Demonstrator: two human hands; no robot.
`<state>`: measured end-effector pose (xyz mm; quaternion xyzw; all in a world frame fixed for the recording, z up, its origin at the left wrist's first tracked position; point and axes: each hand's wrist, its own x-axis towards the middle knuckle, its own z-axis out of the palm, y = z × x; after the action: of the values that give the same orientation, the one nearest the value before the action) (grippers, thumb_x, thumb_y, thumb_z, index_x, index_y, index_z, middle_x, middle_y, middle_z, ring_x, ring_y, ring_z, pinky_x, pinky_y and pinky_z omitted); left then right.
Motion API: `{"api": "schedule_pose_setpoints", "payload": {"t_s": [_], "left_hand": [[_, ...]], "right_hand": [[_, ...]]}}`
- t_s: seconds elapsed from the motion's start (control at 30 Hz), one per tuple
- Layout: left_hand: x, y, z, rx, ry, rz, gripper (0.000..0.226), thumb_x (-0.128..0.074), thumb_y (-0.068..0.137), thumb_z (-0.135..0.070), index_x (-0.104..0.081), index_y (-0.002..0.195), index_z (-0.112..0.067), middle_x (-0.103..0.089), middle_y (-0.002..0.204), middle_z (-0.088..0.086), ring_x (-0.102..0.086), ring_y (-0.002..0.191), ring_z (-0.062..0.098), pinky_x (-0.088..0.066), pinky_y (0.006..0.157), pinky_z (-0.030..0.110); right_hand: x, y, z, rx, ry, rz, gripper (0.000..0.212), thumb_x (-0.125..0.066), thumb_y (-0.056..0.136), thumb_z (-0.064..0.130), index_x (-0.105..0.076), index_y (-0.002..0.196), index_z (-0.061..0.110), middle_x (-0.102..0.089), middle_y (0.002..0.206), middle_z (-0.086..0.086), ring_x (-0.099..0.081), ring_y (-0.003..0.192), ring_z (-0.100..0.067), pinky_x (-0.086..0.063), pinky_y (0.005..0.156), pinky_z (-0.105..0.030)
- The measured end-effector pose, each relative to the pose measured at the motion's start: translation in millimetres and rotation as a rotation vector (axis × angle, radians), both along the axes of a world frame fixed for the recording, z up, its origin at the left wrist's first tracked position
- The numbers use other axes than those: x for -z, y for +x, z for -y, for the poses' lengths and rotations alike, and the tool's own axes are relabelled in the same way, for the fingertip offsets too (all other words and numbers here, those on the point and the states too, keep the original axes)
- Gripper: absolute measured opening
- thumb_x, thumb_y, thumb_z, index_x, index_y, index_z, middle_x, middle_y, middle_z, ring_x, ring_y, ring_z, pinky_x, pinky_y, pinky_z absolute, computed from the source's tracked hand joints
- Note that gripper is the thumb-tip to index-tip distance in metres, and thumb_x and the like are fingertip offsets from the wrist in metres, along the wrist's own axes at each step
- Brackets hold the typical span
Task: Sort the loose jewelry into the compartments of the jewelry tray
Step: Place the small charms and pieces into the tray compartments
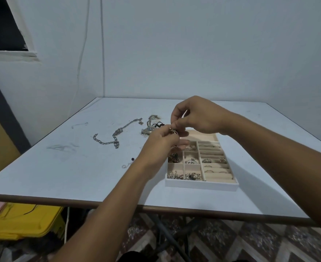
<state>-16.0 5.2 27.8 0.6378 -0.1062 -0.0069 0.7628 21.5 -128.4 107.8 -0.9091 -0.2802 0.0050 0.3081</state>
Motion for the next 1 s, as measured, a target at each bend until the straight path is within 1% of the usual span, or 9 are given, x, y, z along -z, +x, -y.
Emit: {"api": "schedule_pose_setpoints", "payload": {"t_s": [0.1, 0.23, 0.33, 0.4, 0.6, 0.7, 0.8, 0.9, 1.0], "left_hand": [[0, -8, 9, 0.041, -0.032, -0.025, 0.029, -0.043, 0.084, 0.015, -0.061, 0.102, 0.001, -0.065, 0.096, 0.01, -0.068, 0.08, 0.021, -0.055, 0.07, 0.026], [7, -12, 17, 0.073, 0.013, -0.039, 0.027, -0.055, 0.082, 0.015, -0.062, 0.103, -0.001, -0.069, 0.094, 0.012, -0.069, 0.089, 0.024, -0.055, 0.08, 0.034], [10, -17, 21, 0.09, 0.06, -0.08, 0.029, -0.064, 0.078, 0.013, -0.065, 0.101, -0.003, -0.071, 0.09, 0.007, -0.069, 0.089, 0.022, -0.057, 0.081, 0.042], [10, -20, 23, 0.1, 0.088, -0.083, 0.029, -0.067, 0.076, 0.014, -0.065, 0.1, -0.002, -0.07, 0.086, 0.005, -0.068, 0.086, 0.021, -0.058, 0.081, 0.041], [9, -23, 29, 0.138, 0.18, -0.063, 0.027, -0.065, 0.075, 0.018, -0.064, 0.097, 0.003, -0.065, 0.082, 0.005, -0.063, 0.077, 0.017, -0.056, 0.07, 0.025], [8, -23, 29, 0.136, 0.236, -0.051, 0.029, -0.066, 0.075, 0.017, -0.062, 0.102, 0.009, -0.065, 0.084, 0.007, -0.063, 0.078, 0.017, -0.057, 0.074, 0.025], [6, -23, 28, 0.15, 0.247, -0.072, 0.033, -0.067, 0.075, 0.017, -0.06, 0.106, 0.011, -0.067, 0.085, 0.007, -0.065, 0.077, 0.016, -0.055, 0.069, 0.022], [4, -25, 28, 0.145, 0.266, -0.084, 0.034, -0.067, 0.075, 0.016, -0.06, 0.107, 0.007, -0.068, 0.089, 0.008, -0.066, 0.075, 0.014, -0.055, 0.064, 0.019], [3, -24, 26, 0.141, 0.262, -0.091, 0.03, -0.067, 0.076, 0.016, -0.062, 0.101, 0.001, -0.069, 0.094, 0.012, -0.068, 0.08, 0.018, -0.059, 0.071, 0.024]], "right_hand": [[1, -9, 9, 0.013, 0.006, 0.002, 0.004, -0.073, 0.082, 0.018, -0.072, 0.079, 0.014, -0.068, 0.068, 0.007, -0.053, 0.055, 0.002, -0.041, 0.06, -0.016], [7, -21, 22, 0.038, 0.01, -0.004, 0.004, -0.074, 0.08, 0.019, -0.072, 0.077, 0.018, -0.068, 0.065, 0.01, -0.053, 0.057, 0.001, -0.041, 0.058, -0.014], [13, -30, 29, 0.051, 0.001, -0.005, 0.004, -0.075, 0.08, 0.021, -0.072, 0.078, 0.019, -0.062, 0.056, 0.023, -0.052, 0.054, 0.007, -0.036, 0.052, -0.005], [17, -34, 33, 0.061, -0.008, -0.006, 0.004, -0.074, 0.081, 0.021, -0.072, 0.079, 0.018, -0.057, 0.051, 0.027, -0.05, 0.052, 0.008, -0.034, 0.05, -0.004], [26, -44, 40, 0.094, -0.019, -0.017, 0.005, -0.074, 0.081, 0.021, -0.073, 0.08, 0.017, -0.052, 0.043, 0.02, -0.044, 0.043, 0.002, -0.033, 0.044, -0.007], [28, -45, 44, 0.115, -0.014, -0.017, 0.004, -0.074, 0.081, 0.023, -0.074, 0.08, 0.018, -0.052, 0.049, 0.013, -0.043, 0.043, 0.001, -0.033, 0.044, -0.007], [30, -46, 47, 0.127, -0.005, -0.015, 0.004, -0.074, 0.081, 0.023, -0.074, 0.081, 0.019, -0.052, 0.054, 0.011, -0.043, 0.043, 0.001, -0.034, 0.045, -0.007], [31, -46, 51, 0.14, 0.004, -0.02, 0.004, -0.074, 0.081, 0.025, -0.073, 0.081, 0.021, -0.052, 0.056, 0.009, -0.042, 0.044, -0.002, -0.033, 0.045, -0.01], [32, -45, 55, 0.147, 0.032, -0.034, 0.004, -0.072, 0.082, 0.025, -0.072, 0.079, 0.022, -0.053, 0.052, 0.012, -0.041, 0.045, -0.003, -0.032, 0.046, -0.012]]}}
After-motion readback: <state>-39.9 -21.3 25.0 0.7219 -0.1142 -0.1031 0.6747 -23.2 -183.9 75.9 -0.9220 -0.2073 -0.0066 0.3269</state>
